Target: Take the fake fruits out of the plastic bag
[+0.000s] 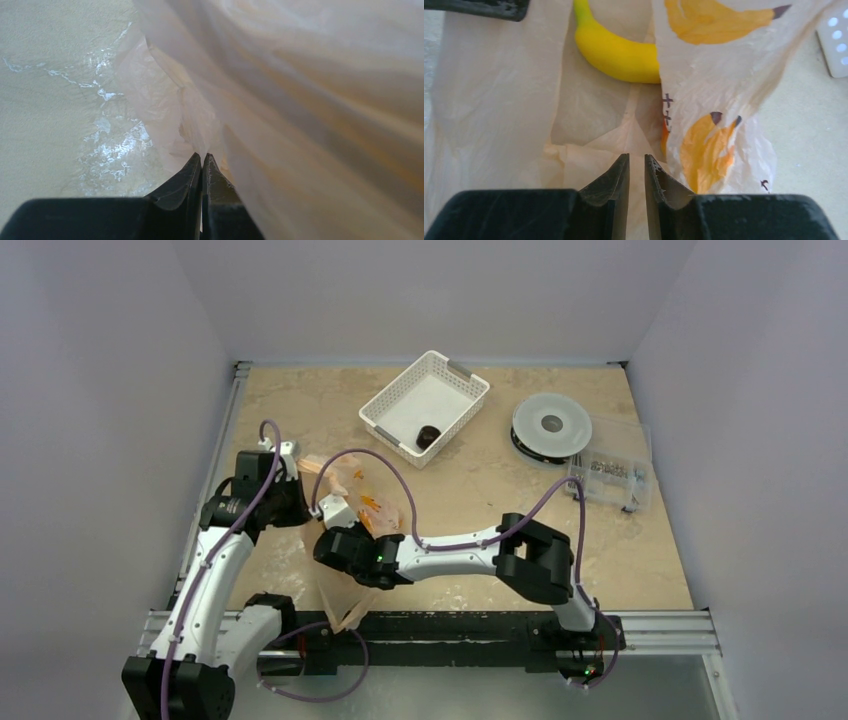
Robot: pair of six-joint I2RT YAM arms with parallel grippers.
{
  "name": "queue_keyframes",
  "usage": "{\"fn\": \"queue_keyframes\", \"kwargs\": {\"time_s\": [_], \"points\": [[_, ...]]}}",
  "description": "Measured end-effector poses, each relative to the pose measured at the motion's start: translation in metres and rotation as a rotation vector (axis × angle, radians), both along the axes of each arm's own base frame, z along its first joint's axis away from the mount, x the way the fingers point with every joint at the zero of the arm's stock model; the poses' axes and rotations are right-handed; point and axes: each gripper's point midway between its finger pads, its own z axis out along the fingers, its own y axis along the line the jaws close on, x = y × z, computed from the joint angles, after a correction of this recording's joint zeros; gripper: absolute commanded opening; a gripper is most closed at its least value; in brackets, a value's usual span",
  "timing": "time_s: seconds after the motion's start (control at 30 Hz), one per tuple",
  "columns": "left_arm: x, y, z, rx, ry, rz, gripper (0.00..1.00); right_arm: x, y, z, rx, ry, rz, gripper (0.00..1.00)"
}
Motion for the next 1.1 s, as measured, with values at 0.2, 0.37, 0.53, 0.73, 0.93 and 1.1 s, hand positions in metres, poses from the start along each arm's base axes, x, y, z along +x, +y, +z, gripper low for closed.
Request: {"fn": "queue_keyframes", "kwargs": {"time_s": [0.2, 0.37, 0.53, 0.73, 0.93, 1.1], "points": [[0.0, -0.001, 0.001, 0.0, -0.003, -0.004, 0.0, 0.012, -0.012, 0.003, -0.037, -0.03, -0.044, 0.24], [-0.001, -0.003, 0.001, 0.001, -0.003, -0.012, 0.0, 0.028, -0.01, 0.014, -0.02, -0.046, -0.082, 0.29], [-0.001, -0.003, 0.0, 0.002, -0.003, -0.015, 0.0, 0.041, -0.012, 0.012, -0.04, -0.055, -0.114, 0.37], [-0.001, -0.003, 0.0, 0.003, -0.003, -0.016, 0.0, 0.051, -0.019, -0.004, -0.093, -0.051, -0.131, 0.46], [-0.001, -0.004, 0.0, 0.003, -0.003, -0.021, 0.0, 0.061, -0.026, -0.017, -0.142, -0.061, -0.144, 0.55], [-0.001, -0.005, 0.0, 0.003, -0.003, -0.024, 0.0, 0.07, -0.031, -0.019, -0.173, -0.086, -0.158, 0.6]]}}
